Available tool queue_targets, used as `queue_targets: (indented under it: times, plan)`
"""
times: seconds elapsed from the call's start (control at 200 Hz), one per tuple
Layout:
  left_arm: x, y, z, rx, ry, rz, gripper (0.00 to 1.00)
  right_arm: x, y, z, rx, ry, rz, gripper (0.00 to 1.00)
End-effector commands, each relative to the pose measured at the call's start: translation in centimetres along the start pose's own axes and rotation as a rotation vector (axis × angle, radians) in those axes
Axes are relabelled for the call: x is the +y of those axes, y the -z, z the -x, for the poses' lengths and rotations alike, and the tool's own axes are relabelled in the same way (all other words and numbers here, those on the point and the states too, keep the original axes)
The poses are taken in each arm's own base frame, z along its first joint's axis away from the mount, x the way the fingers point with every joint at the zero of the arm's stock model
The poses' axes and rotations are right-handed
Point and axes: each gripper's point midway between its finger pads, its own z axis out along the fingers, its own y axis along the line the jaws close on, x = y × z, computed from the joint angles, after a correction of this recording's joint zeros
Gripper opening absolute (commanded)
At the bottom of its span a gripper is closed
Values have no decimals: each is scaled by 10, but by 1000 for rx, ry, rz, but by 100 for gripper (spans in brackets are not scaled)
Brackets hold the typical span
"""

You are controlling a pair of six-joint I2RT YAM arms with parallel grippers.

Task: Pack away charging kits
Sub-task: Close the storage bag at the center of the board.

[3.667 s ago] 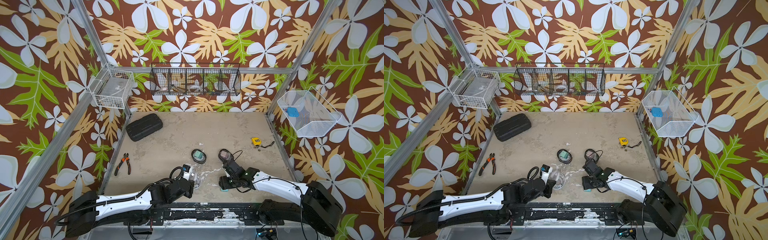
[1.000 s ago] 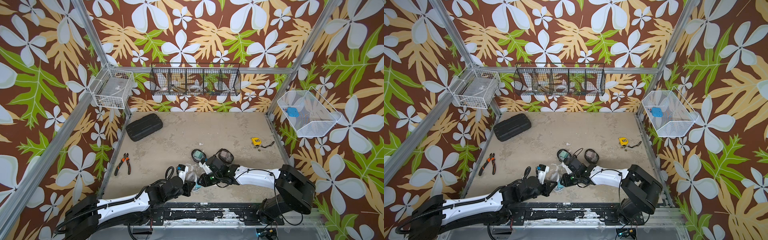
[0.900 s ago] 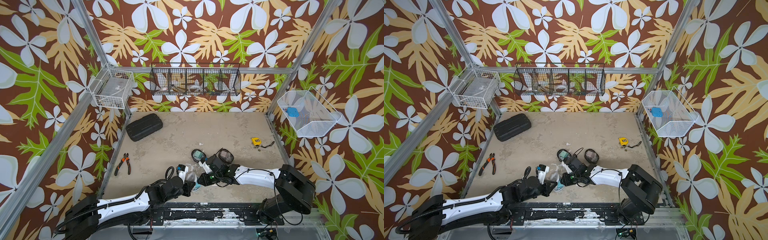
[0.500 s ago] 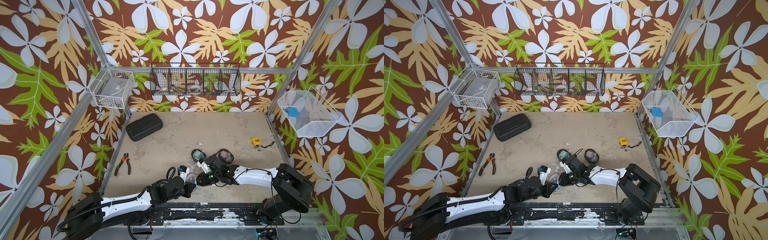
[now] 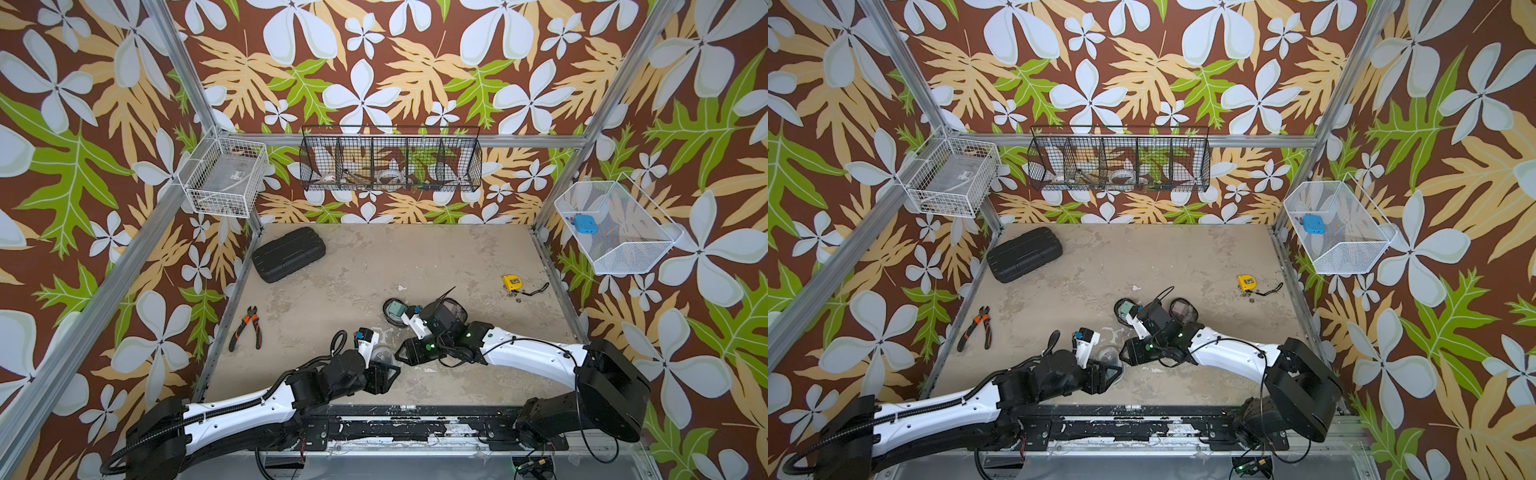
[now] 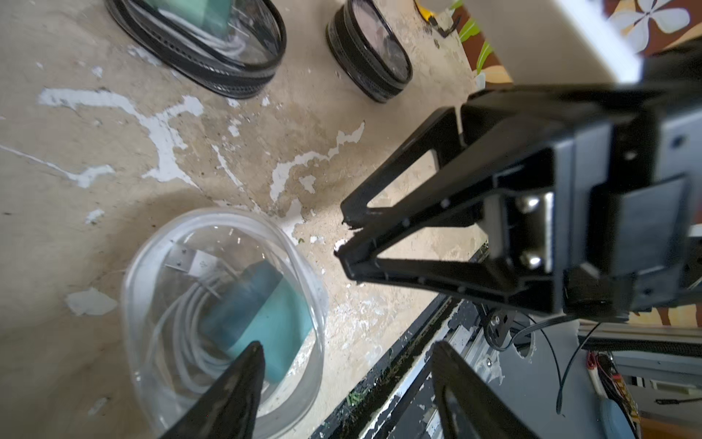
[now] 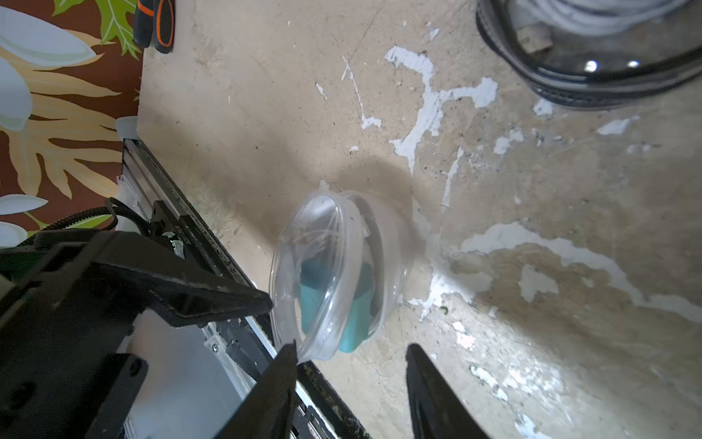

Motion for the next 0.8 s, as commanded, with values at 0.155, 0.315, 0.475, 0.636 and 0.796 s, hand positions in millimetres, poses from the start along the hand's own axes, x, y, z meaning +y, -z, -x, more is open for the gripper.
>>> queue_targets:
  times: [0.155,0.315,0.475,0.636,0.796]
  plan:
    - [44,2,-3,11,61,151,67,24,-19,-3,61,79,26,48]
    - [55,0,-6,16,89,193,65,13,-25,-10,87,75,-33,44]
    - [57,-2,-11,35,103,173,62,4,-24,-17,95,74,-64,34]
    - [58,-7,-23,65,137,141,55,1,-27,-21,103,64,-60,27]
    - [53,-8,-23,65,142,111,52,7,-28,-19,88,64,-27,25]
